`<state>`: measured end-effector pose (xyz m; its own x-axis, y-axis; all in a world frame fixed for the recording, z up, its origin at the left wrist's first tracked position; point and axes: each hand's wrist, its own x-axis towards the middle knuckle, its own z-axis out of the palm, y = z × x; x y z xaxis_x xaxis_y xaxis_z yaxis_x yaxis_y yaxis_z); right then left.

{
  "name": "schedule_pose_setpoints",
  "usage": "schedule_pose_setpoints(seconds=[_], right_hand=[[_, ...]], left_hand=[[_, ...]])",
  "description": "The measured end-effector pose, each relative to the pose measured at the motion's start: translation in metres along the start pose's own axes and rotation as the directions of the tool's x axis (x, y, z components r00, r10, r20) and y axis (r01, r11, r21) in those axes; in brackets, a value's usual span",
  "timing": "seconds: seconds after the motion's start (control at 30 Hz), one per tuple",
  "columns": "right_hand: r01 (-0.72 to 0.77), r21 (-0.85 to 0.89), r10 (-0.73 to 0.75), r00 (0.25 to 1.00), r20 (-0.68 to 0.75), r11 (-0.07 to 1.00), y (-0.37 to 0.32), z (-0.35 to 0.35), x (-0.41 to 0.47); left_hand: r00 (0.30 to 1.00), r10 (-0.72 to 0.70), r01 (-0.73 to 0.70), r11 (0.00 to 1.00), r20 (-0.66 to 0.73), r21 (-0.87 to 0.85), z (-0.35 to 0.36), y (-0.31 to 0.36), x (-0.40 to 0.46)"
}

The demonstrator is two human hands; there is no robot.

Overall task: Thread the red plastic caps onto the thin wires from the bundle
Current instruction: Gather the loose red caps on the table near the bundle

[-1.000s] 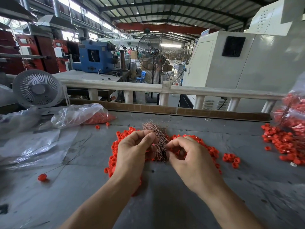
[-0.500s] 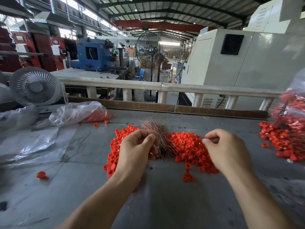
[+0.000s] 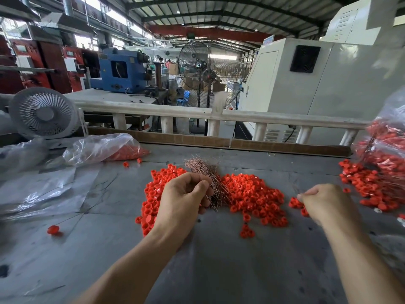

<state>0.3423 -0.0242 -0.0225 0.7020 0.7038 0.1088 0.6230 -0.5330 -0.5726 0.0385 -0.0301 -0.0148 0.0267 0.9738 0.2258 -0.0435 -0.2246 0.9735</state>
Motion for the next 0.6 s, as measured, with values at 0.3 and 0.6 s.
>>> schedule_pose_setpoints(seconds=[0.3,0.6], right_hand=[[0.479,0.186,-0.494,0.868,0.041,0.858,-0.051,0.000,-0.060],[0.842,0.087,-0.832,0.503,0.233,0.533,-0.072,0.018,-0.095]], left_hand=[[0.999,0.032,-0.033,0.991,0.014,0.133,-0.002,-0.003,0.001],[0.999,0.035,-0.038,0.980,0.020,0.197,0.001,-0.004,0.001]])
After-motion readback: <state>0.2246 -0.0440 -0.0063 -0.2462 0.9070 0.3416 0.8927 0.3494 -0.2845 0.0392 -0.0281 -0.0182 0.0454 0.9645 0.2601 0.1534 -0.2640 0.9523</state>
